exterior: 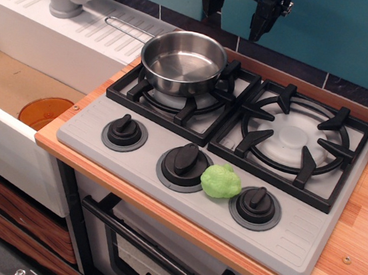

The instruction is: Put pot or pan on stove and put cauliflower in pot or pan

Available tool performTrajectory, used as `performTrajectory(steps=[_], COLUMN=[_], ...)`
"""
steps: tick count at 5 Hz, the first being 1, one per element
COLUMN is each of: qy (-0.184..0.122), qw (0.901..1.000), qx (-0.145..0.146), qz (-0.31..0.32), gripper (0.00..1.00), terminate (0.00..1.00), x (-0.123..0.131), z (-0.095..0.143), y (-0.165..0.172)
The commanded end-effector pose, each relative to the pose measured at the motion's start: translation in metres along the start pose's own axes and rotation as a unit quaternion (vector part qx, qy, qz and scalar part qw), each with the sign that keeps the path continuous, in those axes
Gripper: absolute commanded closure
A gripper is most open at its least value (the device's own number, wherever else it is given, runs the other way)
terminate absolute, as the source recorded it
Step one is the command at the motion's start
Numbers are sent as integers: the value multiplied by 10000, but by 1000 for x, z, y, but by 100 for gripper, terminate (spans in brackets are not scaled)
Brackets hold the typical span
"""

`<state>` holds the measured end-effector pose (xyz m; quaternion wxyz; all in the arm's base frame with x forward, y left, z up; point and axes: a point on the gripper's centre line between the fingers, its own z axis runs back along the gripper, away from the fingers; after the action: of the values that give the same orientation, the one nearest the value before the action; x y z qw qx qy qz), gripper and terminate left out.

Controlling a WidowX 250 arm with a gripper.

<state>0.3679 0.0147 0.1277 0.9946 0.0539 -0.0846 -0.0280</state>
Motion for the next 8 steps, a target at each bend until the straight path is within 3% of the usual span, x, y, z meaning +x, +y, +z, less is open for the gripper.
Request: performTrajectory(steps=[1,4,5,6,7,8], qy=[0,-504,-697,-730,-569,-551], qw=[10000,9986,9975,9972,9980,9981], qx=[0,127,40,148,258,259], qz=[0,-30,-76,-66,-42,3], gripper=[0,0,0,0,100,100], terminate=[0,0,0,0,0,0], x=[0,-13,-16,-18,-18,-17], z=[0,-50,-66,-74,-70,-65], y=[0,0,1,-1,-4,-7])
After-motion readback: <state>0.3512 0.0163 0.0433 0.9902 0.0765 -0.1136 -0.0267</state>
